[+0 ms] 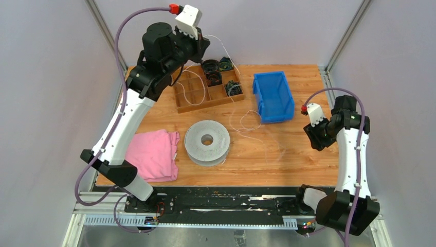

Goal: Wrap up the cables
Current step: Adjust the cable at the center of the board.

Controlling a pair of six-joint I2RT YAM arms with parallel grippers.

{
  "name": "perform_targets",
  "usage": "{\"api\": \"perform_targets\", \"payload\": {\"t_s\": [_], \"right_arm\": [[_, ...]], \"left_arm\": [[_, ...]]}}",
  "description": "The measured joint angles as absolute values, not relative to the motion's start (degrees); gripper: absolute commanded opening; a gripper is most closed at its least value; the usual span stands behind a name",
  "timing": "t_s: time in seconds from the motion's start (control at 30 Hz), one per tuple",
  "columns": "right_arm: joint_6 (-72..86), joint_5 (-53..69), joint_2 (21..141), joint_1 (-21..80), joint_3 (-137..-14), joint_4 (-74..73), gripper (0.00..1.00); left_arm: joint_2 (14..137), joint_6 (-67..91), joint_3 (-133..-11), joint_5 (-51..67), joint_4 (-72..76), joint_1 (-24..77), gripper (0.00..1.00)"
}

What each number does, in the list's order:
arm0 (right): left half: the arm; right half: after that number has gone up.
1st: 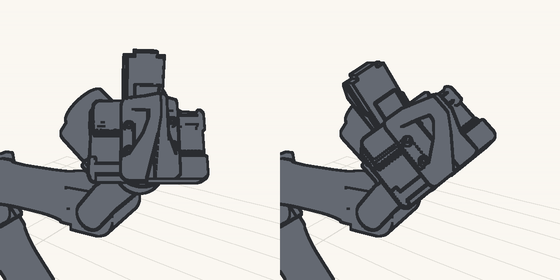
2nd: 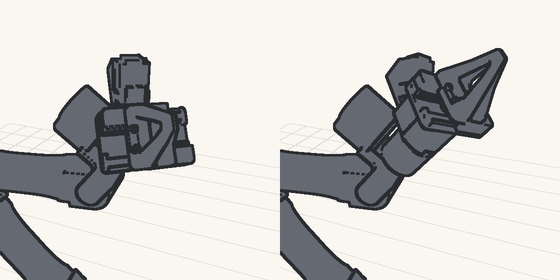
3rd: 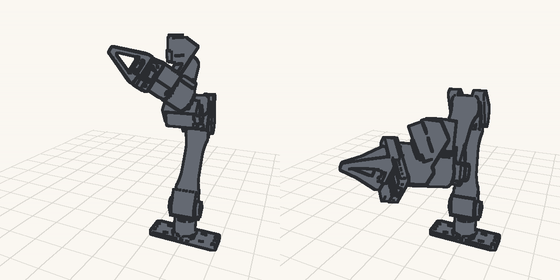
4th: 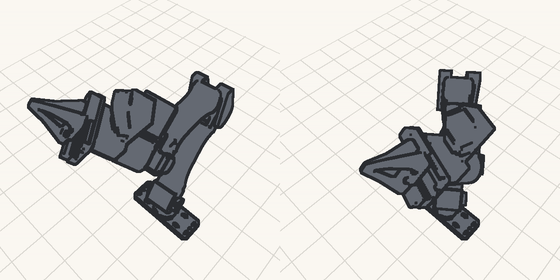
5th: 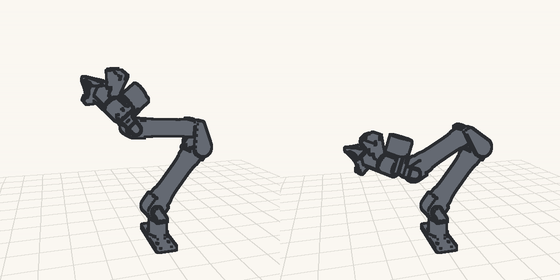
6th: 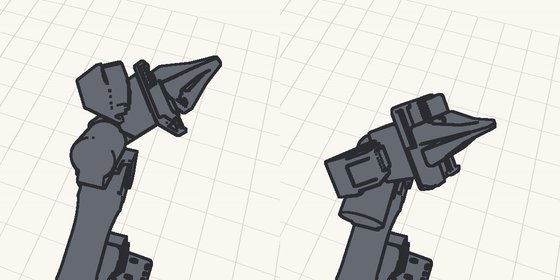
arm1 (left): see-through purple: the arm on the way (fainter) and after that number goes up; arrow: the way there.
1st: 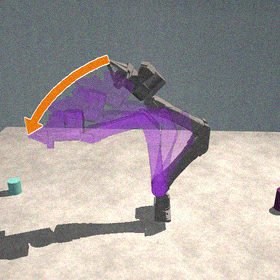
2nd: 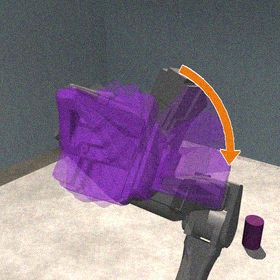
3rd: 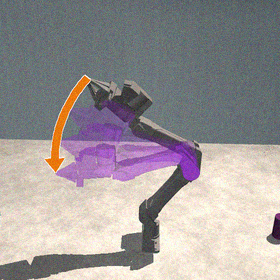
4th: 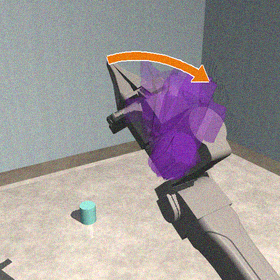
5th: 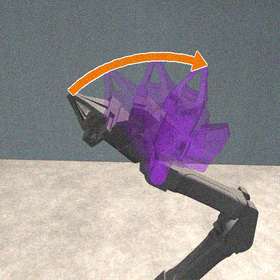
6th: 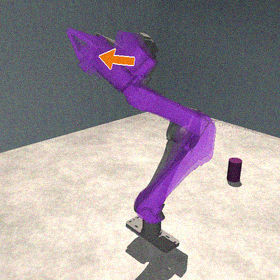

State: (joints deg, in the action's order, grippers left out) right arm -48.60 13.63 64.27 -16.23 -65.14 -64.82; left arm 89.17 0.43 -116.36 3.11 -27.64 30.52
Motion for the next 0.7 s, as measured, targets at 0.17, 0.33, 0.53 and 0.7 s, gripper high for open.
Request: {"api": "perform_targets", "payload": {"t_s": [0.17, 0.33, 0.53, 0.7], "right_arm": [[-53.36, 23.07, 63.44, -16.23, -66.32, -72.29, 0.56], [-57.87, 35.73, 64.1, -16.23, -71.7, -79.88, 0.58], [-43.99, 50.11, 64.03, -12.43, -77.6, -67.77, 0.64], [-28.36, 49.78, 65.3, 4.62, -78.52, -47.62, 0.68]], "left_arm": [[91.42, 0.6, -116.38, 3.2, -27.64, 34.57, 0.0], [95.02, 0.16, -117.34, 3.14, -28.67, 38.5, 0.0], [96.07, 0.67, -116.44, 3.25, -29.67, 40.77, 0.0], [96.07, 0.89, -113.95, 3.25, -29.36, 44.05, 0.0]]}}
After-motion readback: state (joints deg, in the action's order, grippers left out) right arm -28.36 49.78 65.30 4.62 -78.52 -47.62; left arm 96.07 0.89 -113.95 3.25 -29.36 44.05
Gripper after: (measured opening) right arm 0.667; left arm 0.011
